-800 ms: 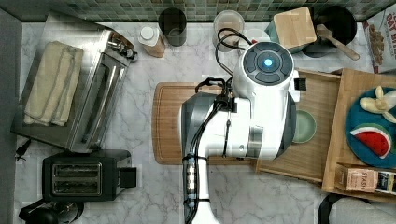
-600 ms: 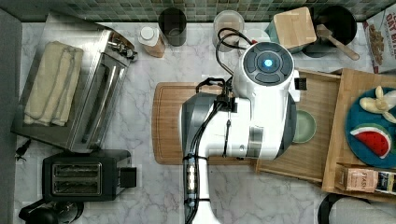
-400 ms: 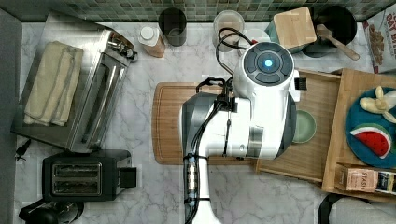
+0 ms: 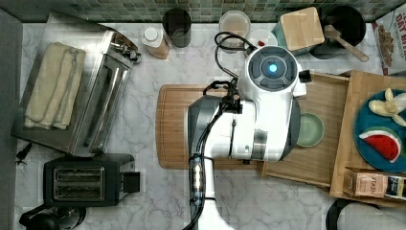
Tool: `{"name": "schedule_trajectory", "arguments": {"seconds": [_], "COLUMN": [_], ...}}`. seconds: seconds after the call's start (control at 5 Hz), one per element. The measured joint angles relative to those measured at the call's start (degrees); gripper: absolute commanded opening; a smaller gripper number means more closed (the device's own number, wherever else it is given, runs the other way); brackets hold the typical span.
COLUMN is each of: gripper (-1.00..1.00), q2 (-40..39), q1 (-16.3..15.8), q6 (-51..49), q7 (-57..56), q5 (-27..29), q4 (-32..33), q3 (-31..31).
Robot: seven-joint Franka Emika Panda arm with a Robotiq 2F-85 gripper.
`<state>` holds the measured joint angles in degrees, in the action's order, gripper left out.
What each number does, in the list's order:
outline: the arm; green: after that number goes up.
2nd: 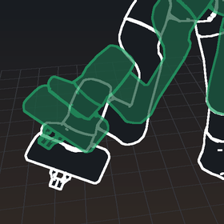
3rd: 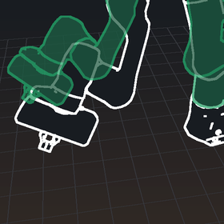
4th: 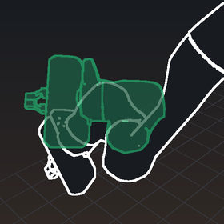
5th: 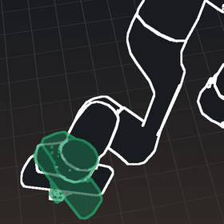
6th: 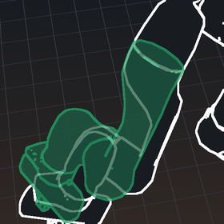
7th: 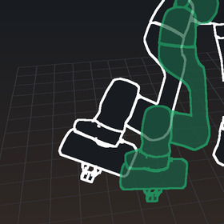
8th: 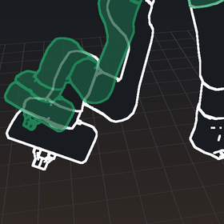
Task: Close the drawer.
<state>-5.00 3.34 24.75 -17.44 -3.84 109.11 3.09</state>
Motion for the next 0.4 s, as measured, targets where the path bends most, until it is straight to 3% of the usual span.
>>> {"name": "schedule_trajectory", "arguments": {"seconds": [0.4], "gripper": [-1.00], "q2": [-1.93], "q1": [-1.66], "q6": [3.32], "q7": [-5.29], "q5": [4.10], "q4": [3.86], "q3": [1.44]}}
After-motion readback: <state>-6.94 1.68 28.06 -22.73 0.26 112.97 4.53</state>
